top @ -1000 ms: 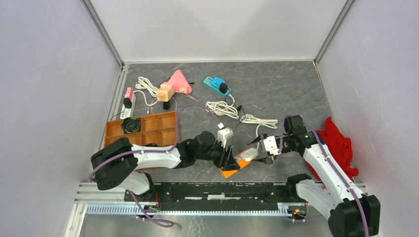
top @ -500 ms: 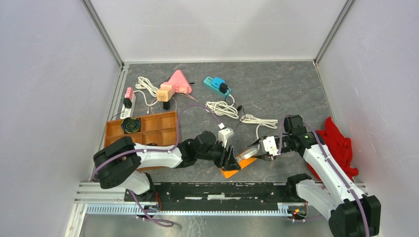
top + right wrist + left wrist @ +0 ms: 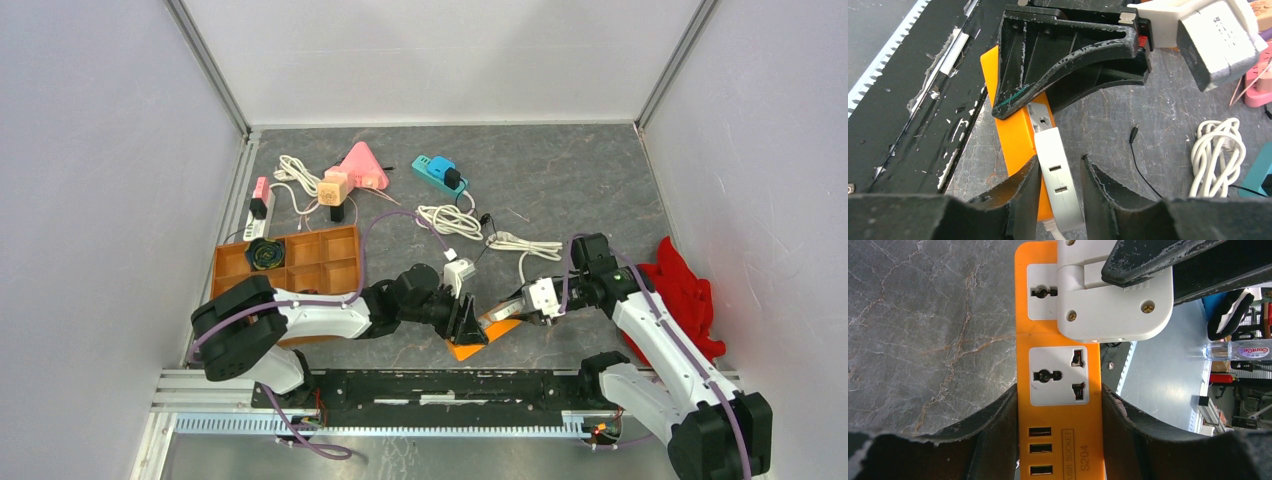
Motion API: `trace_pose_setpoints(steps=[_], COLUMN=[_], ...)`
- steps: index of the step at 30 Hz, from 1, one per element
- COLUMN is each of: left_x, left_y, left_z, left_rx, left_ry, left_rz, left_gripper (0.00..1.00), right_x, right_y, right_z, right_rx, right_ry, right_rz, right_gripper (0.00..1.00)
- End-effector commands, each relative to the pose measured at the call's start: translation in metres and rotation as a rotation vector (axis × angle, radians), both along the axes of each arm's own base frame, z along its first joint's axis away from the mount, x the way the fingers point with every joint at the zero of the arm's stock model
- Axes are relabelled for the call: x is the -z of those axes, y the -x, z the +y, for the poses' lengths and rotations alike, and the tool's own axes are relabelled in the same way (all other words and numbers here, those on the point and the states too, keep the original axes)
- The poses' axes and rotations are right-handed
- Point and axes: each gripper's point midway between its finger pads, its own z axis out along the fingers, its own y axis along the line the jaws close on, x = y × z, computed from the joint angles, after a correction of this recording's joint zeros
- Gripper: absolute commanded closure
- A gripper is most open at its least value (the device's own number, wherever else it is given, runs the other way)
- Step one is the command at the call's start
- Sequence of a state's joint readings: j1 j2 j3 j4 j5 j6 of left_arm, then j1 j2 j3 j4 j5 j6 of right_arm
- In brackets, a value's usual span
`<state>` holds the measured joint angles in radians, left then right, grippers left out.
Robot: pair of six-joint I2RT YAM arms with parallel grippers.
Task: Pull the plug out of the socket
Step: Remove the plug from the socket.
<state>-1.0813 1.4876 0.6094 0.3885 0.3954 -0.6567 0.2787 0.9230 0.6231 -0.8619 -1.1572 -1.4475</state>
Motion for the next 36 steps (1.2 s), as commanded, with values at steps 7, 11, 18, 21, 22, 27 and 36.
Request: trace_pose_setpoints(steps=[7, 11, 18, 21, 22, 27, 36], left_x=[-0.013, -0.007, 0.007, 0.012, 0.013, 0.012, 0.017], left_y=[-0.001, 0.003, 0.012, 0.018, 0.018, 0.019, 0.028], left_z=[-0.015, -0.015, -0.017, -0.019, -0.019, -0.021, -0.018], left_rx=[0.093, 0.121, 0.173, 0.202, 0.205, 0.214, 0.248], left_ry=[0.011, -0.006, -0.040, -0.043, -0.043, -0.040, -0.034], left_rz=[-0.056, -0.046, 0.016, 0.052, 0.056, 0.067, 0.104], left_gripper=[0.98, 0.98, 0.98, 0.98, 0.98, 0.98, 0.98], right_x=[-0.004, -0.003, -0.003, -0.005, -0.006, -0.013, -0.027], right_y=[-0.003, -0.008, -0.015, -0.024, -0.027, -0.046, -0.070], right_z=[0.010, 0.009, 0.010, 0.010, 0.011, 0.010, 0.013], right_rx=[-0.205, -0.194, -0.197, -0.189, -0.185, -0.135, -0.077], right_ry=[-0.051, -0.039, -0.035, -0.018, -0.012, 0.020, 0.029], right_rz=[-0.376, -0.398, -0.466, -0.521, -0.530, -0.564, -0.604], right_gripper=[0.81, 0.92, 0.99, 1.00, 1.00, 1.00, 1.00])
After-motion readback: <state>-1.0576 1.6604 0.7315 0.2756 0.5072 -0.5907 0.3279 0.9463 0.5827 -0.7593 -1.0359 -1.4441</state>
